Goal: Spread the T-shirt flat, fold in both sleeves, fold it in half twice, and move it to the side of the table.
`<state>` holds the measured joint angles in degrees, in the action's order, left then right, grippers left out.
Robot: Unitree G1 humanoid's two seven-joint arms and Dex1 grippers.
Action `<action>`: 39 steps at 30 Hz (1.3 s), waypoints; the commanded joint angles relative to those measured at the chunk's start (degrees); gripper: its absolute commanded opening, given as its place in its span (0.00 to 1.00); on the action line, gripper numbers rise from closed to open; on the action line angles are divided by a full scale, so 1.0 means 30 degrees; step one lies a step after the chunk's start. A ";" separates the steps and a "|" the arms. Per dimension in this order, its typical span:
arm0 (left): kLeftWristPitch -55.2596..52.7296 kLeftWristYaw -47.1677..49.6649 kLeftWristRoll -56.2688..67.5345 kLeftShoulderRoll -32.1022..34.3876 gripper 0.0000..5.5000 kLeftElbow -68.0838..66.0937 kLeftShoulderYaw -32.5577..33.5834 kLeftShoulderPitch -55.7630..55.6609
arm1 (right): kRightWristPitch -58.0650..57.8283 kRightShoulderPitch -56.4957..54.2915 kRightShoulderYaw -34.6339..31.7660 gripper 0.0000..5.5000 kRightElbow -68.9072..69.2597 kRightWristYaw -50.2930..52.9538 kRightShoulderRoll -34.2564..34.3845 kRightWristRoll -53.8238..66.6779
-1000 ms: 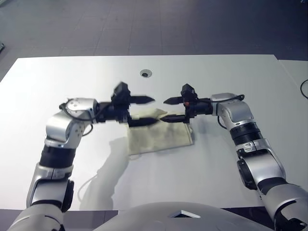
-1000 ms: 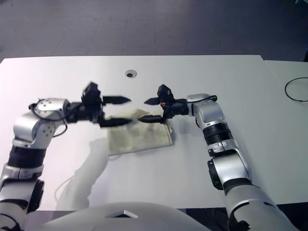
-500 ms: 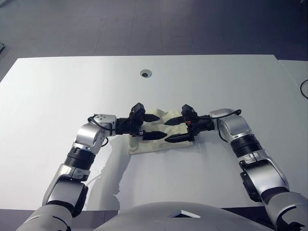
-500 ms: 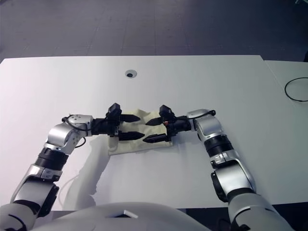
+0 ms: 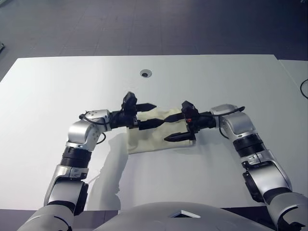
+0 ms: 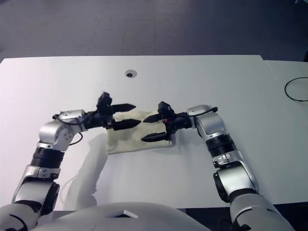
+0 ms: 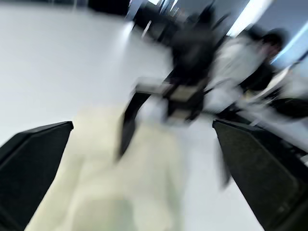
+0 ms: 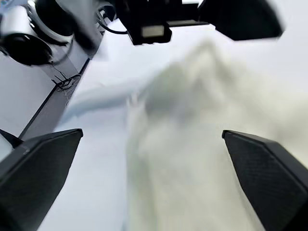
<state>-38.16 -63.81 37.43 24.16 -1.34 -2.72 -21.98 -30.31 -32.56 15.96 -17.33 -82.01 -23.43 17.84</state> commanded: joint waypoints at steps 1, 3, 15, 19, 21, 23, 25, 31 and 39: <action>-0.1278 0.1104 0.1961 0.0675 0.98 0.1109 0.2595 -0.0872 | 0.1116 -0.0959 0.0116 0.98 -0.0846 0.0820 0.0904 -0.0376; -0.1551 0.1880 0.2637 0.0639 0.98 0.0901 0.3587 -0.1535 | 0.2240 -0.1023 0.0382 0.98 -0.1856 0.1031 0.1255 -0.0902; -0.2425 0.4562 0.4470 0.0610 0.98 0.1531 0.5318 -0.3124 | 1.0285 0.0696 0.2066 0.98 -0.8825 0.3412 0.0101 -0.6045; -0.1495 0.6451 0.3560 0.0335 0.98 0.1180 0.5749 -0.3633 | 1.1662 0.1223 0.1822 0.98 -1.1887 0.5903 -0.1117 -0.7031; -0.0839 0.8288 0.2246 0.0177 0.98 0.1237 0.5544 -0.3720 | 1.1434 0.1373 0.0843 0.98 -1.4337 0.9255 -0.1974 -0.7014; -0.0466 1.0226 0.1248 -0.0091 0.98 0.1525 0.5475 -0.3642 | 1.0761 0.1728 -0.0551 0.98 -1.6347 1.2478 -0.2785 -0.6257; -0.0336 1.2168 0.0545 -0.0519 0.98 0.1865 0.5620 -0.3498 | 0.9738 0.2412 -0.1951 0.98 -1.7713 1.6109 -0.3429 -0.5306; -0.0347 1.5722 -0.0168 -0.1663 0.98 0.3436 0.5916 -0.2470 | 0.7264 0.3930 -0.4827 0.98 -1.9067 2.0330 -0.2508 -0.2377; 0.0520 1.9658 -0.5181 -0.1205 0.98 0.4450 0.3817 -0.2126 | 0.8230 0.1958 -0.6620 0.98 -1.3124 2.5552 -0.1591 -0.1677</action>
<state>-37.87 -8.92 28.68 18.97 10.21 11.58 -29.37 0.68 -33.74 -3.43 -62.20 -14.57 -30.14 17.00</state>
